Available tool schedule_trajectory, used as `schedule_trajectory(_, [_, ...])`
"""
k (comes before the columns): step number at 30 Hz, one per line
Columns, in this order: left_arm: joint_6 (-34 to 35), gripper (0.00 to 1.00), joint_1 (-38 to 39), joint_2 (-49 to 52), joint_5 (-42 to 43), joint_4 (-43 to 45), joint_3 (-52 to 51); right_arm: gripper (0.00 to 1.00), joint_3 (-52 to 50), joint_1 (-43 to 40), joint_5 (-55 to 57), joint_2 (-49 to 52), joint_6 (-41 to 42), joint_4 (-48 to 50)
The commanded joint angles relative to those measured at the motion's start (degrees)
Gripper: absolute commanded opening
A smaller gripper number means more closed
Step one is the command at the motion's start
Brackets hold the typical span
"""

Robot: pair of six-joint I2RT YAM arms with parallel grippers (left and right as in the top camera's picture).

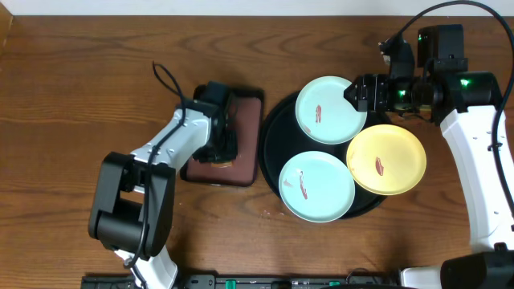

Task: Clean dirty plates on tray and stack at the side

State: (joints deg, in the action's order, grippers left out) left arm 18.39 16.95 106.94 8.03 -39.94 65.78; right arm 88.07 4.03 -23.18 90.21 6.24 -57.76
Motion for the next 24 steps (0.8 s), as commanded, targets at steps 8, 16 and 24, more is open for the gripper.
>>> schedule_trajectory(8, [0.09, 0.08, 0.11, -0.28, 0.55, 0.83, -1.57, 0.84, 1.16, -0.24, -0.61, -0.09, -0.57, 0.28])
schedule_trajectory(16, [-0.15, 0.42, 0.11, -1.55, 0.07, -6.73, 7.58, 0.84, 1.16, -0.24, -0.57, -0.09, -0.59, 0.31])
schedule_trajectory(24, [-0.09, 0.39, 0.13, 0.0, -1.22, -6.08, 5.16, 0.84, 1.16, -0.24, 1.97, -0.09, -0.55, 0.28])
